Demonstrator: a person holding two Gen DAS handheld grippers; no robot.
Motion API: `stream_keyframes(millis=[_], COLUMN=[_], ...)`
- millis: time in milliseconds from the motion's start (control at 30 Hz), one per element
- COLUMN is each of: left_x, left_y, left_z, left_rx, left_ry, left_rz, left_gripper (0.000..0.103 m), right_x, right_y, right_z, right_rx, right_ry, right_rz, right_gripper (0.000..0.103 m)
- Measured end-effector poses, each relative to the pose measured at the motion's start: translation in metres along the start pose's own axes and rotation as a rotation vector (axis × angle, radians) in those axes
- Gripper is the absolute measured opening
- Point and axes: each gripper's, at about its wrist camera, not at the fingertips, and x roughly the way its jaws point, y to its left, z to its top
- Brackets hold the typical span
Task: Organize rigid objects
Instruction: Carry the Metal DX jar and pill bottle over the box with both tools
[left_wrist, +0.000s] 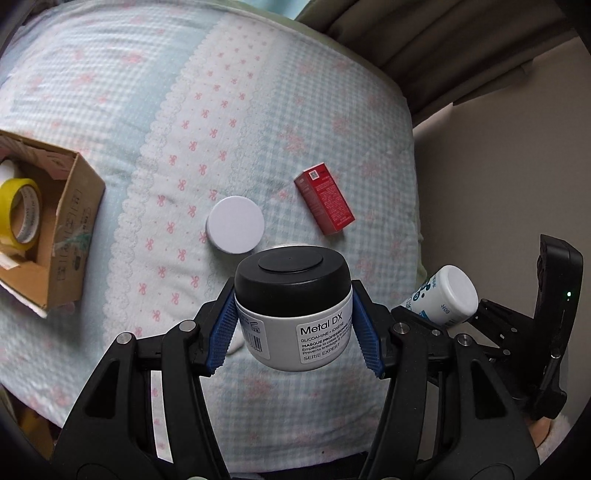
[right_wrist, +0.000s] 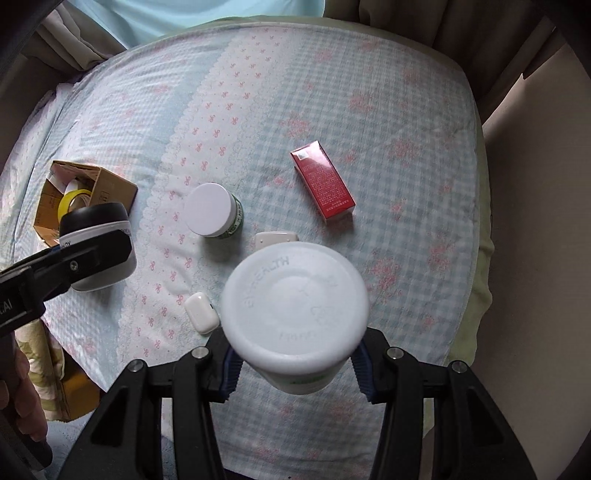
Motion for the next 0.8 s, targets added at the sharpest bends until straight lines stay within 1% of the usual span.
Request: stream_keyframes(millis=[200, 433, 600, 800], left_x=[-0.050, -0.098, -0.135, -0.174], left_y=[0.013, 0.051, 0.087, 0.155], left_z=[-0.009, -0.014, -0.006, 0.021], left_rx=[0.008, 0.003, 0.049, 0.076], left_ry=[-0.040, -0.060, -0.092, -0.089], left_rz=[-0.001, -0.008, 0.010, 0.008], left_gripper=[0.054, 0.054, 0.054, 0.054], right_x=[-0.036, -0.059, -0.068, -0.067], right_y=[0.028, 0.079, 0.124, 0.190], right_z=[-0.003, -0.004, 0.004, 0.022], right_rx=[0.015, 0.015, 0.027, 0.056], right_ry=[-0.051, -0.095, -0.116, -0.117], right_rz=[0.053, 0.093, 0.121, 0.126], right_gripper=[0.046, 0.046, 0.046, 0.046])
